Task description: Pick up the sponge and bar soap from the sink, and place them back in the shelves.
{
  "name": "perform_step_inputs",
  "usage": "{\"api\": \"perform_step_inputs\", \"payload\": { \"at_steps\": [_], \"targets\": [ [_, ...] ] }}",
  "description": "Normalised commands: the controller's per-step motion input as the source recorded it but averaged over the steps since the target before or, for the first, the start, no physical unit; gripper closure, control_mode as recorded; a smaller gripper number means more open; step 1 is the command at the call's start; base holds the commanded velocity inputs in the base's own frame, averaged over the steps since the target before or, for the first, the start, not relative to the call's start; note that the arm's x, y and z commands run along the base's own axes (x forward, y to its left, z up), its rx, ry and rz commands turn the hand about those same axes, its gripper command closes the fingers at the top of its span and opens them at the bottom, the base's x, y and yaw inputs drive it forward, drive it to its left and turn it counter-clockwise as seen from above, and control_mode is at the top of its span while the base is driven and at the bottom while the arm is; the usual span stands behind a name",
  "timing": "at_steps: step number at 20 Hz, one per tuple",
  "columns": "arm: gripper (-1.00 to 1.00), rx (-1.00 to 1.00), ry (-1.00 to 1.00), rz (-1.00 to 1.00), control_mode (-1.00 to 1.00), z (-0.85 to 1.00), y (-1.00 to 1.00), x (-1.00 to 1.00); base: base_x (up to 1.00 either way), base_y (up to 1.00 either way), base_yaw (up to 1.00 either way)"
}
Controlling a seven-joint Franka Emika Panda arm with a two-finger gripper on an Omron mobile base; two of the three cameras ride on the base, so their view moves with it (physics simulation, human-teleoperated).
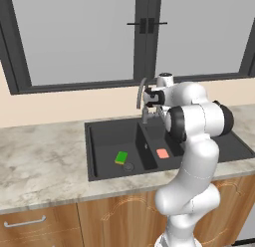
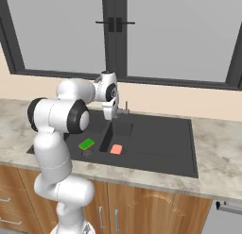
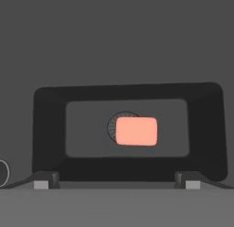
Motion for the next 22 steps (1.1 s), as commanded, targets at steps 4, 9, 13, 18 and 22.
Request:
{"api": "perform_step_inputs", "payload": {
  "at_steps": [4,9,13,18,22],
  "targets": [
    [-1.0,0.0,0.0,0.0,-1.0,-0.04,0.0,0.03,0.0,0.0,0.0],
    [-1.0,0.0,0.0,0.0,-1.0,-0.09,-0.01,0.04,0.0,0.0,0.0],
    [-1.0,0.0,0.0,0.0,-1.0,-0.17,-0.04,0.04,0.0,0.0,0.0],
    [-1.0,0.0,0.0,0.0,-1.0,-0.22,-0.06,0.0,0.0,0.0,0.0],
    [-1.0,0.0,0.0,0.0,-1.0,-0.22,-0.03,0.0,0.0,0.0,0.0]
  ]
}}
